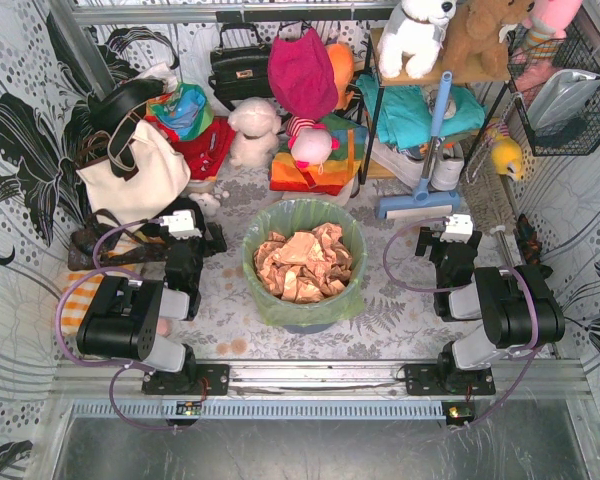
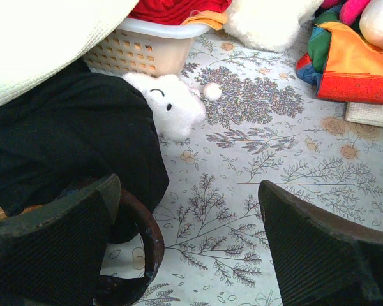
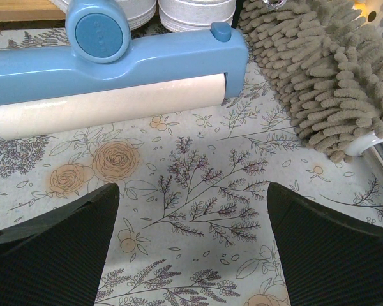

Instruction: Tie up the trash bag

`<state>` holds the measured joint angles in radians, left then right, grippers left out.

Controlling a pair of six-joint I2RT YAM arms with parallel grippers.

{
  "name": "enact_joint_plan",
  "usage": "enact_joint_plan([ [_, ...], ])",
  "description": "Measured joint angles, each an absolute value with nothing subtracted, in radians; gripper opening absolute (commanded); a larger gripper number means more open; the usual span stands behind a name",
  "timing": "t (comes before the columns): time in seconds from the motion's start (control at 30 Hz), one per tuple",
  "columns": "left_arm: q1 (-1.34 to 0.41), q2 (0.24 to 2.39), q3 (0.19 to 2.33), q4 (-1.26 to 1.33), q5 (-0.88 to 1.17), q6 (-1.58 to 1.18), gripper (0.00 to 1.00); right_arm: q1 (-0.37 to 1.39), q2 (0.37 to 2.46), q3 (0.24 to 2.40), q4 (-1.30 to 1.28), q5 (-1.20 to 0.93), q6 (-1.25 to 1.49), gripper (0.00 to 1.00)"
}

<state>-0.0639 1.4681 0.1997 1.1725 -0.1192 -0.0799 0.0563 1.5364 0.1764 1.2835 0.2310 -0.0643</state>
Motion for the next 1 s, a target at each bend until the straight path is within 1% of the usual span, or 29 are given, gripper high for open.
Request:
enact_joint_plan([
  [0.83, -0.064, 1.468, 0.2, 1.172, -0.118, -0.081, 0.98, 0.056, 1.533, 0.176, 1.28, 0.231, -0.046, 0.97],
  [0.9, -0.065, 1.466, 0.2, 1.168, -0.114, -0.08, 0.98, 0.056, 1.51, 0.178, 1.252, 0.228, -0.046, 0.97],
  [1.0, -0.078, 1.438, 0.2, 1.132, -0.128, -0.076, 0.98, 0.056, 1.438, 0.211, 1.144, 0.228, -0.047, 0.97],
])
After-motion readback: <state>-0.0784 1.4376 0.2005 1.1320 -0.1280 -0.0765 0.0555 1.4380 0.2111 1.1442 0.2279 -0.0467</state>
